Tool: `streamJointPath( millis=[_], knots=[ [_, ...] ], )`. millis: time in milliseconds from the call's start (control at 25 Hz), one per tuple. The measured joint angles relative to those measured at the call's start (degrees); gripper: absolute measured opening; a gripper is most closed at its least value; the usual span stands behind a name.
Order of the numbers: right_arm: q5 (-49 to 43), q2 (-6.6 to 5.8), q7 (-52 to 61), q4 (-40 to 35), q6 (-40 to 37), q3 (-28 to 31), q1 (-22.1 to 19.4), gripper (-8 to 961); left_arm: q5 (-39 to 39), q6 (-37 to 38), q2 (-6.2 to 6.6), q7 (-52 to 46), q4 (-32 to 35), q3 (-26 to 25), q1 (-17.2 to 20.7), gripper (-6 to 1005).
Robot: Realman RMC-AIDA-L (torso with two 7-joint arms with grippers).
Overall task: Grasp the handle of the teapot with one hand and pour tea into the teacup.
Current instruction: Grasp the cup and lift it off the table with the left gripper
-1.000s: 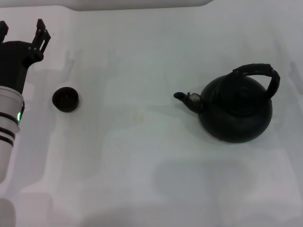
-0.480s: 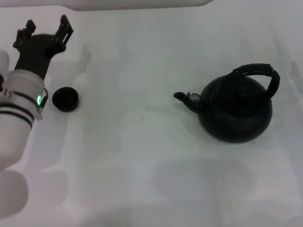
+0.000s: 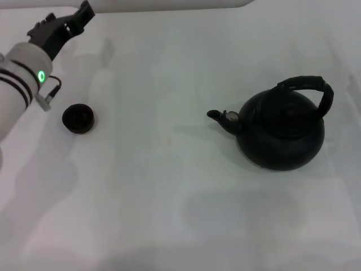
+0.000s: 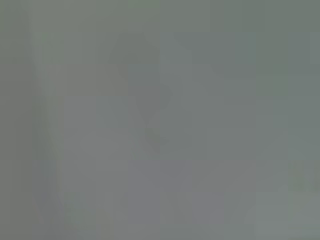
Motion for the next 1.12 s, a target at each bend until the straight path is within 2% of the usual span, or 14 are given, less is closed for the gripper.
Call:
streamJointPath(
  millis=[200, 440, 560, 760, 880, 920, 1120],
  knots=[
    [0.0, -0.02, -0.1, 0.1, 0.2, 0.0, 0.2, 864, 6.0, 17.3, -1.14, 5.1, 3.3, -12.7, -1.1, 887],
    [0.0, -0.11, 0.0, 0.1, 0.3, 0.0, 0.4, 863, 6.9, 37.1, -2.34, 15.9, 5.8, -26.4, -3.5, 888],
    [0.0, -0.11, 0.0, 0.1, 0.3, 0.0, 0.4, 863, 7.0, 45.1, -2.31, 19.2, 6.0, -30.3, -4.9, 888],
    [0.0, -0.1, 0.0, 0.2, 0.3, 0.0, 0.4, 863, 10.3, 59.3, -1.29, 21.5, 8.1, -36.3, -7.1, 888],
    [0.0, -0.1, 0.0, 0.2, 0.8, 0.1, 0.4, 863, 16.0, 68.4, -1.84, 21.2, 11.6, -41.2, -7.6, 887],
    [0.0, -0.1, 0.0, 0.2, 0.9, 0.1, 0.4, 863, 16.0, 68.4, -1.84, 21.2, 11.6, -41.2, -7.6, 887],
    [0.0, -0.1, 0.0, 0.2, 1.2, 0.1, 0.5, 863, 23.6, 77.7, -2.45, 19.1, 17.6, -42.3, -7.7, 887]
  ],
)
